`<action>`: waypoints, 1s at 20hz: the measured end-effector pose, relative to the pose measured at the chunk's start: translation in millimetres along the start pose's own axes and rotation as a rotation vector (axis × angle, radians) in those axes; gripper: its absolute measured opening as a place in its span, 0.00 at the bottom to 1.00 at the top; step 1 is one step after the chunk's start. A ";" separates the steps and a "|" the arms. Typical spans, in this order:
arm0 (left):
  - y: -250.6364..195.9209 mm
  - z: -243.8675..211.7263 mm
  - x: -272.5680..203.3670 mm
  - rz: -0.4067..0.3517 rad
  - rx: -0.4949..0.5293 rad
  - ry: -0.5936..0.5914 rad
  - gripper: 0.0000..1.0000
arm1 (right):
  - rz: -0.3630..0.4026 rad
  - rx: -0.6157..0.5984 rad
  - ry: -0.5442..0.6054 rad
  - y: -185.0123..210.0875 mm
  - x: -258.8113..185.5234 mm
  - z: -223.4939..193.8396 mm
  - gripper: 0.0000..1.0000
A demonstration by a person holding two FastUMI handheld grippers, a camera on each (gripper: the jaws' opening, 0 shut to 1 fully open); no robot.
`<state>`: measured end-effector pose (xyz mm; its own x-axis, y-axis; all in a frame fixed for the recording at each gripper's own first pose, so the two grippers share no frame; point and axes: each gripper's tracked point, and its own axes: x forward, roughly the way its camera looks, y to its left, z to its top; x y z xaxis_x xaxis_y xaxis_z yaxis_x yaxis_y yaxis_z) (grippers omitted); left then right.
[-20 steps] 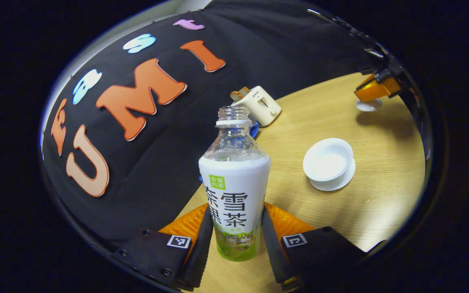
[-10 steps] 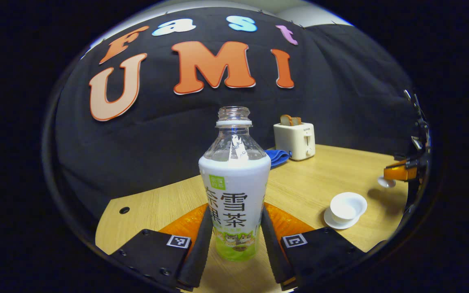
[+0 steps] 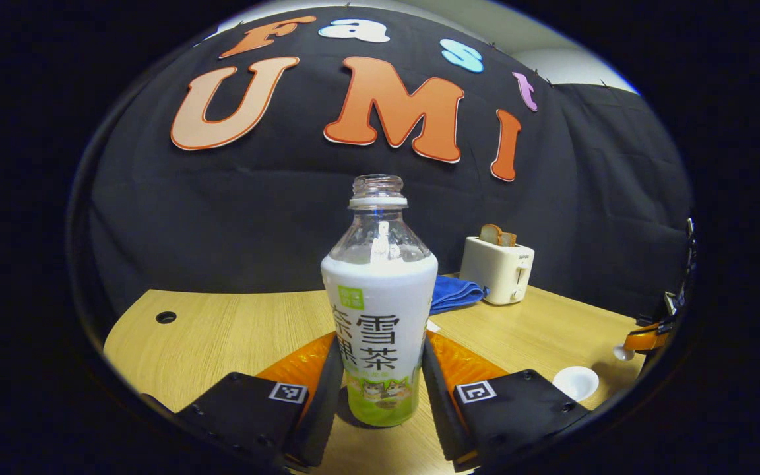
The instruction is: Open the teacup lid with one hand, grasp the water bottle and pour water into the teacup with the other hand; after pouring, place the water bottle on the coaster and then close the teacup lid.
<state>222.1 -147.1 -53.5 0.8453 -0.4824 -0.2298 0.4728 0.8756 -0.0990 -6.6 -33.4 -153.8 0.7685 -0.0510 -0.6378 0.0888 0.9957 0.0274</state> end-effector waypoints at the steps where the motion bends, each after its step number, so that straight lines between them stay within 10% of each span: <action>1: 0.9 -4.9 2.9 0.004 0.000 0.012 0.67 | -0.003 0.002 0.002 -0.9 0.6 -0.1 0.19; 20: -6.2 -40.4 18.5 0.021 0.020 0.050 0.67 | -0.012 0.007 0.030 -5.1 4.7 -8.9 0.19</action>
<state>224.8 -160.5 -96.3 0.8419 -0.4615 -0.2796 0.4603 0.8847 -0.0741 -9.1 -38.0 -163.8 0.7478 -0.0601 -0.6612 0.1023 0.9944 0.0253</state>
